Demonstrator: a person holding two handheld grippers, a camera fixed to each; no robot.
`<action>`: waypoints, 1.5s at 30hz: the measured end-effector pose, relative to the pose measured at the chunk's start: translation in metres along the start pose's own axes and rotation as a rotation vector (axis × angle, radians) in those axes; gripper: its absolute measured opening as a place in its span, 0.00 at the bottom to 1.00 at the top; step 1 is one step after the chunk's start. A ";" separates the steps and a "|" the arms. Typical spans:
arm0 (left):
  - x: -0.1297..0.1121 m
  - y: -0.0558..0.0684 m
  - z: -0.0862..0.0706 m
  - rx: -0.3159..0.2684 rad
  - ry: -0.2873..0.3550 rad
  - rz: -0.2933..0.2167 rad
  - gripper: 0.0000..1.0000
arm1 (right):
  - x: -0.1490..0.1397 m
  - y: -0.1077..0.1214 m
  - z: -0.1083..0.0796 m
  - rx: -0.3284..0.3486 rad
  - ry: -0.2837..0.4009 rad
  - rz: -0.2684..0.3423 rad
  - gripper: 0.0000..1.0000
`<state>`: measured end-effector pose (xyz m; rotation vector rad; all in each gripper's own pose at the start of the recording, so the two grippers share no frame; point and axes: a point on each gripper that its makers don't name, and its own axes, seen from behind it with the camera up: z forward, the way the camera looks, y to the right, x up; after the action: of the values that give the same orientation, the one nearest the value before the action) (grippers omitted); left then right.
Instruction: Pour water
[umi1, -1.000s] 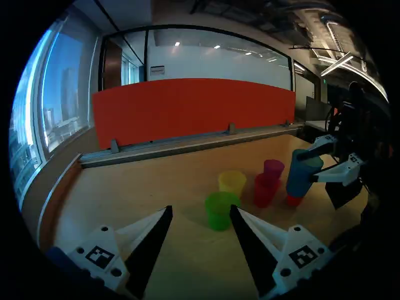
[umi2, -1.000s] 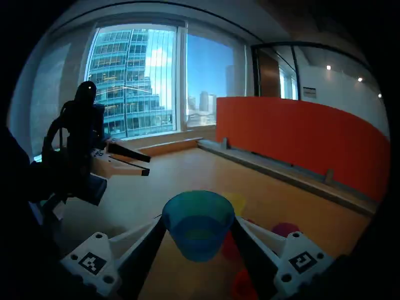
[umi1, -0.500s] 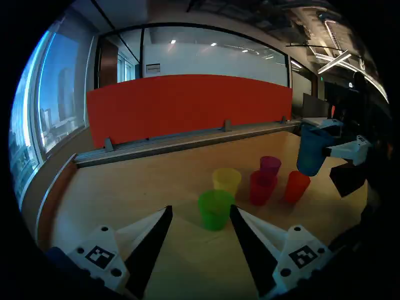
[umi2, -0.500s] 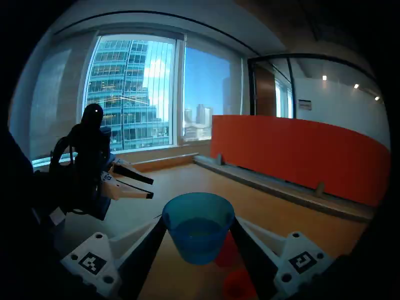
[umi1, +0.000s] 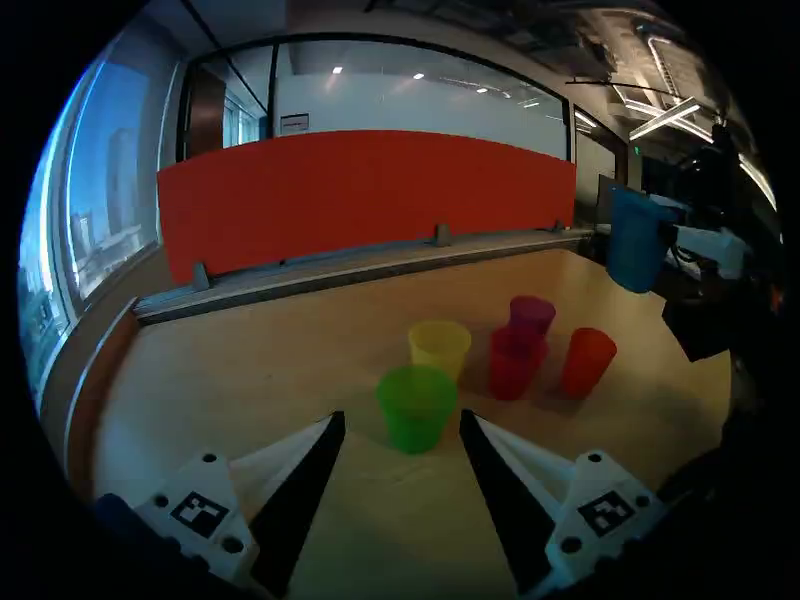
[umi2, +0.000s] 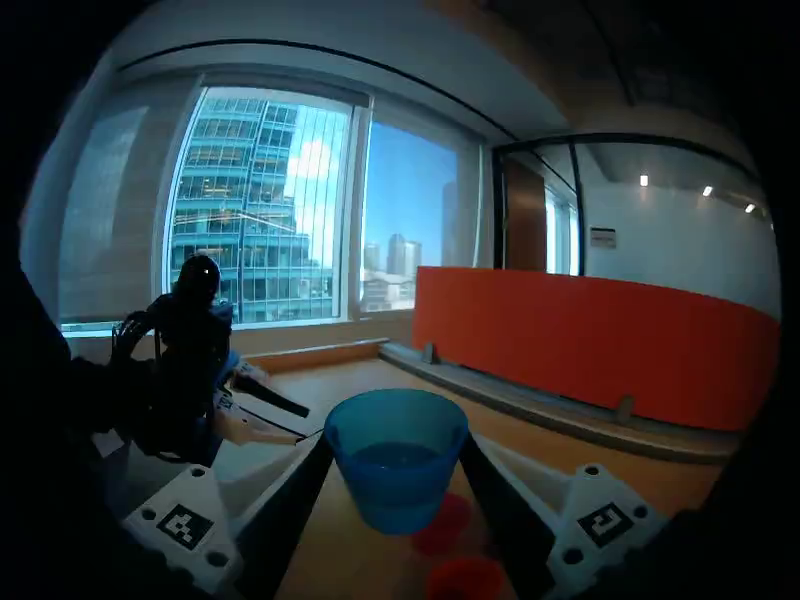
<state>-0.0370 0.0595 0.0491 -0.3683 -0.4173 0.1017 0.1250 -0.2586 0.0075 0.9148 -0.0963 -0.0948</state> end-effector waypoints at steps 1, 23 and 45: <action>-0.001 0.000 0.002 0.003 -0.004 0.003 0.84 | 0.001 0.001 -0.001 -0.001 0.001 -0.001 0.91; -0.035 0.014 0.054 -0.064 -0.161 0.017 0.85 | 0.008 0.016 -0.011 -0.026 0.004 -0.016 0.91; -0.035 0.020 0.096 -0.085 -0.234 0.038 0.85 | 0.000 0.028 -0.009 -0.033 -0.005 -0.005 0.91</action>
<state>-0.1087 0.1038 0.1103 -0.4503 -0.6469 0.1652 0.1276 -0.2345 0.0243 0.8818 -0.0963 -0.1034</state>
